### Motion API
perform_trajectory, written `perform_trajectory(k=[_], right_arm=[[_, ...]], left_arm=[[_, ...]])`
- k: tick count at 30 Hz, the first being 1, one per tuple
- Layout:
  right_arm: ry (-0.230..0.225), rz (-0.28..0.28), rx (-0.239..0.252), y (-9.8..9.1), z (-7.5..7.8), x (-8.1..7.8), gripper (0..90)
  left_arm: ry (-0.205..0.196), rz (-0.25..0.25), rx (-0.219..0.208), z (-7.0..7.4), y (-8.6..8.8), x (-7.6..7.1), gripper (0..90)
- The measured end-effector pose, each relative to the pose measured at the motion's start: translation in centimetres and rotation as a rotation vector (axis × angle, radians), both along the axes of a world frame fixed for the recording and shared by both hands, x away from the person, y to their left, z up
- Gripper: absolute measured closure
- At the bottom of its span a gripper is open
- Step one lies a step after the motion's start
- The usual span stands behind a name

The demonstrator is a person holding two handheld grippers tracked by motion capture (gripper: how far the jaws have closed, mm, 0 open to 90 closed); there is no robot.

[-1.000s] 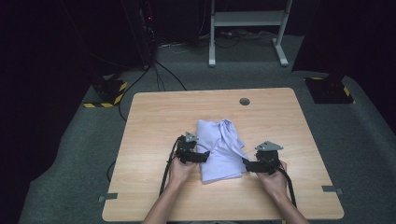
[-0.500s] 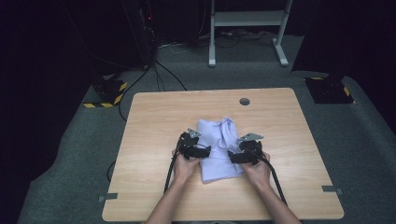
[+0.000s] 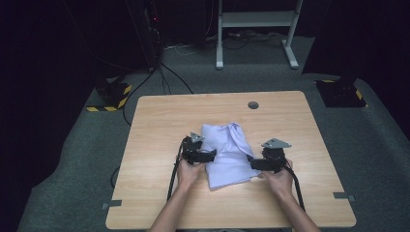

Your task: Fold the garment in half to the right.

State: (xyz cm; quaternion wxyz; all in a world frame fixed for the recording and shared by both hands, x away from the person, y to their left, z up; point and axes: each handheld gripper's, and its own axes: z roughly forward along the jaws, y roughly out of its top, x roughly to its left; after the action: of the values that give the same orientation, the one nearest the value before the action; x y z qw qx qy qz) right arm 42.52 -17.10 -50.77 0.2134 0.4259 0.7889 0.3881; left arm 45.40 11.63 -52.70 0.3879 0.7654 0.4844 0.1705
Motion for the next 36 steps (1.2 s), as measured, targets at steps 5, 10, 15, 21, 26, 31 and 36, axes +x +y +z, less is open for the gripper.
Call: perform_trajectory(k=[5, 10, 15, 21, 26, 31, 36], right_arm=[[0.037, 0.038, -0.043, 2.6, -1.0, 1.4, 15.8], [0.086, 0.047, -0.102, 3.1, -2.6, 1.3, 16.1], [0.078, 0.077, -0.122, 3.0, -2.5, -0.3, 17.3], [0.061, 0.075, -0.053, 2.3, -1.3, -1.1, 15.7], [0.044, -0.021, 0.058, 1.5, -0.1, 1.0, 16.8], [0.094, -0.097, 0.049, 0.5, -1.2, 2.5, 18.5], [0.13, -0.162, 0.013, -2.3, -2.9, 2.1, 19.6]], left_arm=[[0.004, -0.021, 0.017, -0.1, -0.6, 0.4, 19.3], [0.015, -0.067, 0.06, -0.3, -1.2, 0.6, 22.0], [0.026, -0.136, 0.07, -0.5, -2.0, 0.2, 24.9], [0.033, -0.148, -0.013, -0.1, -1.7, 0.2, 22.5], [-0.015, -0.063, -0.043, 0.2, -1.8, 0.8, 20.2], [0.008, -0.047, -0.017, -0.3, -1.8, 0.7, 29.1], [0.012, -0.036, -0.004, -0.3, -1.2, 0.2, 34.2]])
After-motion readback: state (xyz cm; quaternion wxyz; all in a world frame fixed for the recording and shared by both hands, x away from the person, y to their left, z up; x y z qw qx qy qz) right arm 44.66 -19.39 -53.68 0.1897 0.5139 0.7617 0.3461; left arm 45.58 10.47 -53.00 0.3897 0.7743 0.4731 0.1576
